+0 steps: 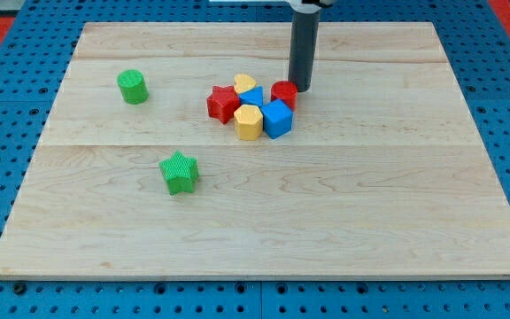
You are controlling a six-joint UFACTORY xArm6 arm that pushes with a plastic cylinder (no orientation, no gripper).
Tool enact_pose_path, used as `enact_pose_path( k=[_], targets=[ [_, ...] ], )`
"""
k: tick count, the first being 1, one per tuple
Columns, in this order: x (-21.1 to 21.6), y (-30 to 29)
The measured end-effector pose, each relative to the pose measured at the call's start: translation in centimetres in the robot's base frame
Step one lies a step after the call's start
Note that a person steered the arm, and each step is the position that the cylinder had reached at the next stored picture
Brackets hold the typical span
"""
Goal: Push the green star into the green circle
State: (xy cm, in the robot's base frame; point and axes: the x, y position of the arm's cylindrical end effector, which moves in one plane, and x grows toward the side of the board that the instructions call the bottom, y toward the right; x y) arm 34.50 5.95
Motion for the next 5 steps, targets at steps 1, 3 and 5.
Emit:
enact_pose_path(
  k=[1,3,5],
  targets=[
    [0.3,-1.2],
    [15.3,1.7],
    [14.4,-20.4]
  ],
)
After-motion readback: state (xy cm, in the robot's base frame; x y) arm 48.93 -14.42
